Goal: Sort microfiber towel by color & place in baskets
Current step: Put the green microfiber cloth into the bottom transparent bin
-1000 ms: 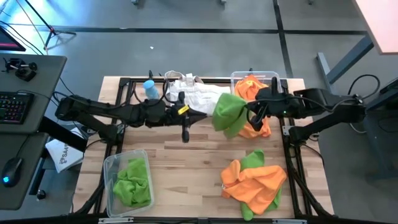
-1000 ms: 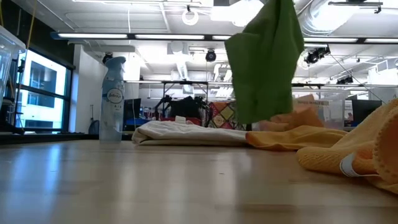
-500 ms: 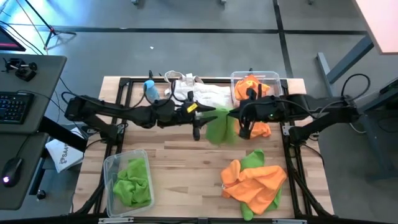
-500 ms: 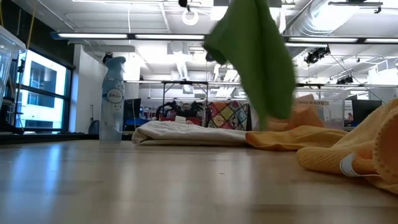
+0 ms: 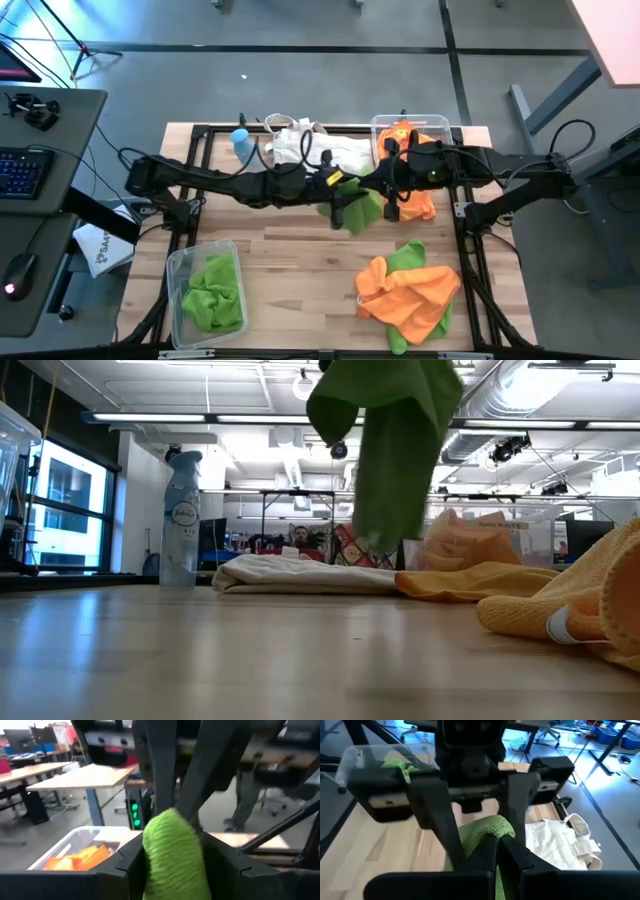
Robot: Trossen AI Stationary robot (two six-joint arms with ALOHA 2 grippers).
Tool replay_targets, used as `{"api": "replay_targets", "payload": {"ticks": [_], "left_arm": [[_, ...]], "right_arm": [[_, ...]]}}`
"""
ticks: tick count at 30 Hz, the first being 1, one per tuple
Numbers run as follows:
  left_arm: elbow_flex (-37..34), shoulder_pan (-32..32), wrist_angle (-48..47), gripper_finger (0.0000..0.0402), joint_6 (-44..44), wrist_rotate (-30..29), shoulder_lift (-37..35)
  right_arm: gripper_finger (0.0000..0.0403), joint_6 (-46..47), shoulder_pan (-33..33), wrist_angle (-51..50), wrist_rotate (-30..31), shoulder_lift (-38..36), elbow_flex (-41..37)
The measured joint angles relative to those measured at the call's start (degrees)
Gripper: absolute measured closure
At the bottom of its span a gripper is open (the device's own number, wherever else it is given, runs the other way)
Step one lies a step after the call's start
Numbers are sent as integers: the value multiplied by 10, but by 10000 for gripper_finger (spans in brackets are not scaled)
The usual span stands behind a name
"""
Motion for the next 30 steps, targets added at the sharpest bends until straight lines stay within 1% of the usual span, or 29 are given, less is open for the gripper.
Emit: {"api": "replay_targets", "payload": {"ticks": [4, 8, 11, 14, 18, 19, 22, 25, 27, 30], "left_arm": [[6, 0, -17, 247, -1, -18, 4], [6, 1, -38, 250, -6, -19, 4], [6, 1, -43, 265, -6, -19, 4], [6, 1, -48, 302, -6, -19, 4], [6, 1, -49, 378, -6, -19, 4], [6, 1, -50, 389, -7, -12, 4], [6, 0, -56, 391, -8, 4, 1], [6, -3, -77, 397, -8, -10, -11], [6, -3, -107, 398, -7, -29, -25], [6, -3, -161, 399, -16, -45, -52]], "right_arm": [[403, -6, 0, 3, -9, 0, 0], [403, -10, 0, 3, -9, -1, 0], [403, -10, 0, 4, -8, -2, 0], [403, -10, 0, 4, -8, -2, 0], [403, -10, 0, 4, -8, -2, 0], [403, -10, 0, 3, -8, -2, 0], [403, 5, 0, -3, -6, -2, 0], [395, 21, 0, -13, 10, -2, 0], [379, 27, 0, -29, 21, -2, 0], [344, 50, 0, -58, 36, -3, 0]]}}
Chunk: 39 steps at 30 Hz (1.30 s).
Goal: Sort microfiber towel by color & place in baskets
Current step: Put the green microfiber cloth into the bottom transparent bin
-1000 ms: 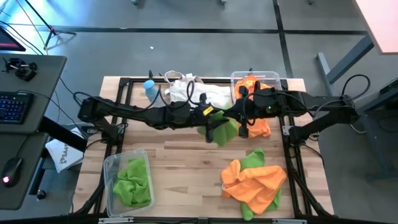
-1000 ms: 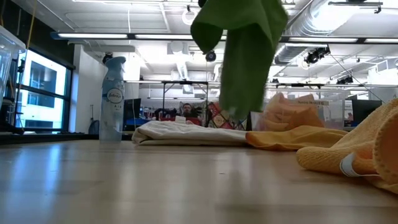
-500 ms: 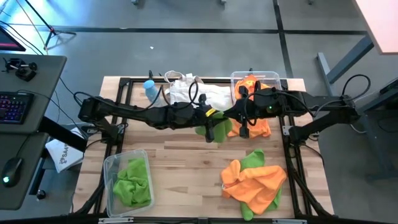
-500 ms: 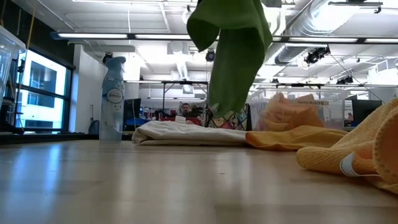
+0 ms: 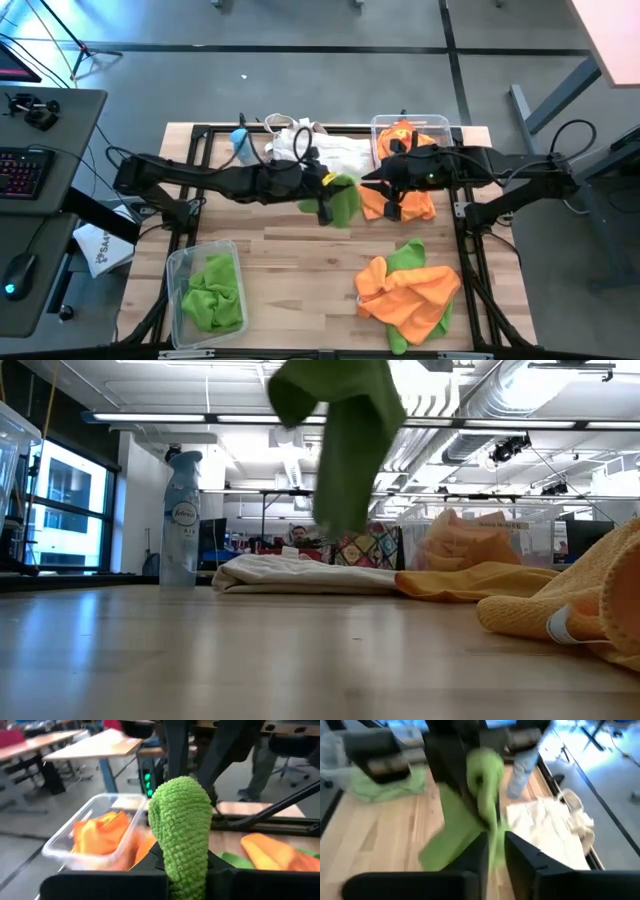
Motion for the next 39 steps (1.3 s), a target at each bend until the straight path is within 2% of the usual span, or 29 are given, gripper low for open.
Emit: {"api": "replay_targets", "payload": {"ticks": [5, 10, 15, 21, 25, 32, 39], "left_arm": [[0, 0, -101, 400, -72, -21, -57], [0, -21, -205, 401, -153, -25, -127], [0, -82, -317, 401, -198, -54, -190], [0, -176, -412, 401, -276, -135, -247], [11, -232, -447, 402, -299, -157, -260], [131, -324, -613, 401, -380, -159, -233], [211, -413, -778, 401, -515, -154, -195]], "right_arm": [[293, 51, 0, -67, 20, -2, 0], [275, 130, 0, -146, 20, -2, 0], [275, 258, 0, -213, 64, -2, -1], [275, 414, 21, -248, 78, -2, -40], [275, 512, 67, -249, 78, -2, -88], [275, 689, 157, -198, 95, -2, -158], [275, 778, 219, -130, 127, -2, -189]]}}
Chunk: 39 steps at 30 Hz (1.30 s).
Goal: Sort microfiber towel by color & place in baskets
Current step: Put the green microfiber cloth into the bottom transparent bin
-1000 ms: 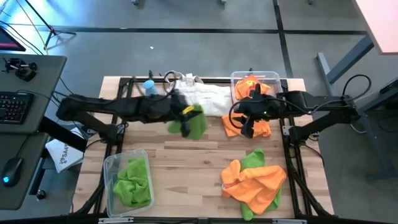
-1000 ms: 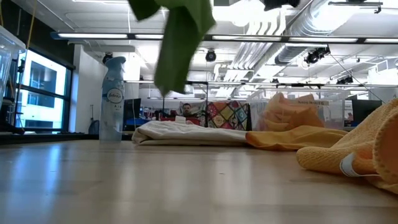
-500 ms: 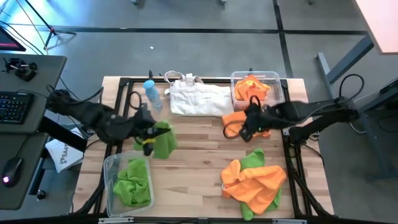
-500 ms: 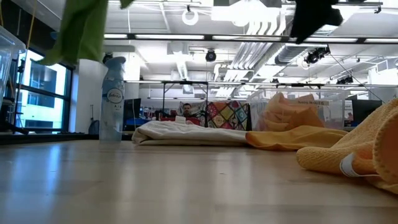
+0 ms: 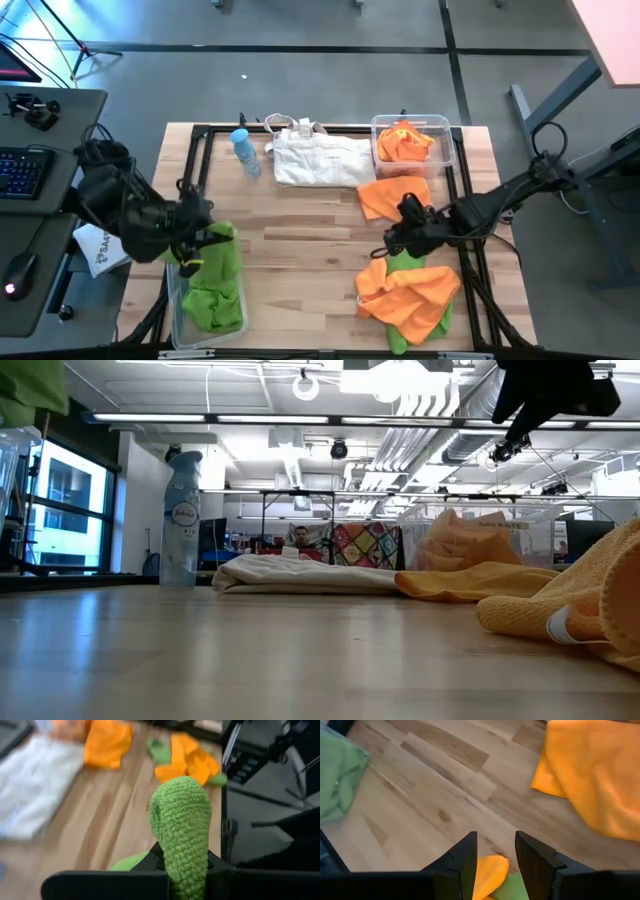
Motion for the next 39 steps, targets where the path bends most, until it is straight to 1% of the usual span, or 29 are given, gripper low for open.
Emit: {"api": "replay_targets", "payload": {"ticks": [3, 10, 12, 17, 19, 21, 27, 29, 31, 32, 34, 39], "left_arm": [[1, -27, -38, 401, -76, 18, 12], [1, -98, -41, 401, -186, 62, 62], [1, -115, -41, 401, -220, 76, 80], [1, -151, -26, 401, -278, 114, 126], [1, -162, -24, 401, -288, 114, 140], [1, -170, -29, 401, -291, 90, 155], [-2, -159, -110, 401, -292, -44, 190], [-21, -155, -113, 401, -299, -87, 192], [-45, -156, -114, 401, -322, -104, 192], [-61, -157, -114, 401, -340, -100, 191], [-95, -167, -114, 401, -380, -73, 191], [-178, -202, -101, 401, -503, 19, 189]], "right_arm": [[275, 24, 12, 16, 11, 0, -9], [275, 39, 15, 28, 14, 0, -16], [275, 39, 15, 32, 23, 0, -16], [275, 38, 15, 53, 34, 0, -16], [275, 38, 15, 54, 37, 0, -16], [275, 38, 15, 55, 39, 0, -16], [275, 38, 15, 58, 39, 0, -16], [275, 38, 15, 58, 39, 0, -16], [275, 39, 15, 58, 39, 0, -16], [275, 39, 15, 58, 39, 0, -16], [275, 39, 15, 61, 39, 0, -16], [275, 38, 15, 62, 38, 0, -16]]}}
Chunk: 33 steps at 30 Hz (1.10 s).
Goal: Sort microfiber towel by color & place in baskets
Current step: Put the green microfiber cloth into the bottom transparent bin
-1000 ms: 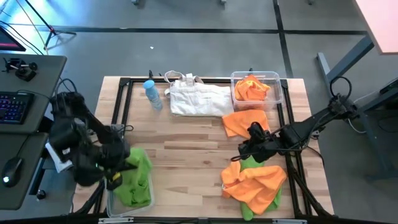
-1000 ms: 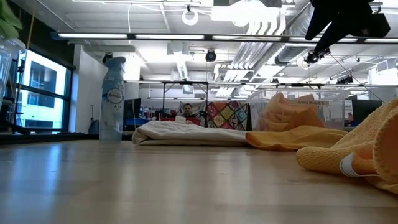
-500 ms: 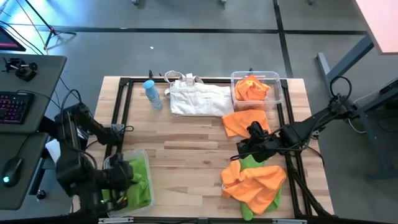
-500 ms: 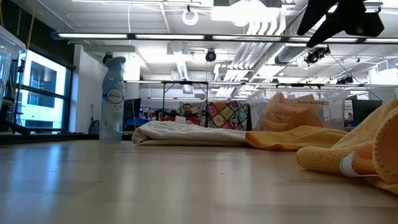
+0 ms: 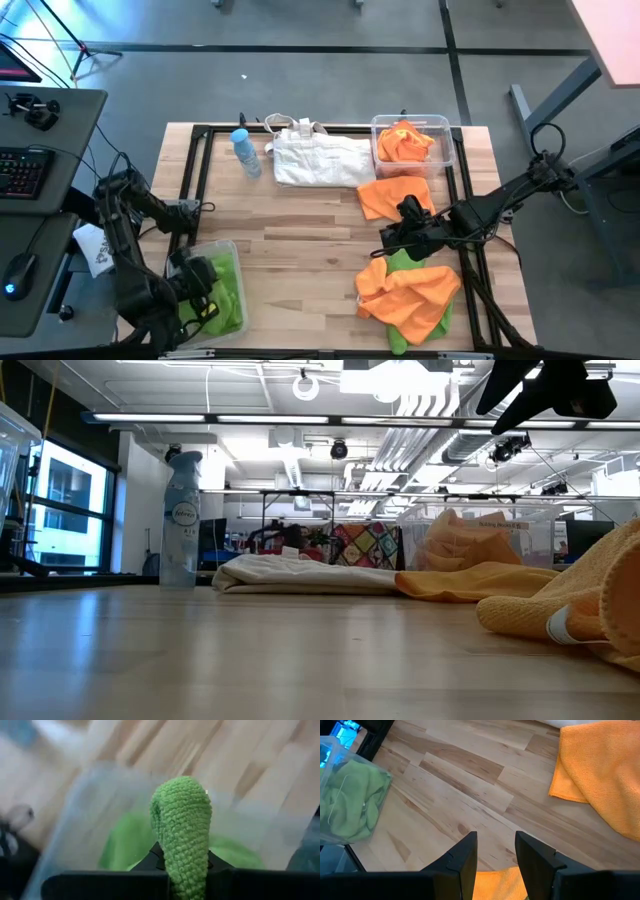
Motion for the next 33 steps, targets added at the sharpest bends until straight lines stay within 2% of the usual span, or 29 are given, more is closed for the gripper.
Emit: {"api": "replay_targets", "payload": {"ticks": [3, 5, 8, 11, 14, 18, 25, 33], "left_arm": [[-39, -8, 33, 401, -49, 47, -17], [-65, -1, 67, 401, -47, 67, -32], [-104, 22, 143, 401, 6, 107, -47], [-140, 53, 197, 401, 73, 181, -54], [-168, 77, 210, 401, 102, 235, -55], [-203, 97, 243, 401, 148, 242, -55], [-267, 124, 359, 399, 227, 238, -55], [-273, 128, 366, 358, 247, 232, -56]], "right_arm": [[275, 0, 0, 0, 0, 0, 0], [275, 0, 0, 0, 0, 0, 0], [275, 0, 0, 0, 1, 0, 0], [275, 0, 0, 0, 6, 0, 0], [275, 0, 0, 0, 17, 0, 0], [275, 0, 0, 0, 19, 0, 0], [275, 0, 0, 0, 20, 0, 0], [275, 0, 0, -1, 20, 0, 0]]}}
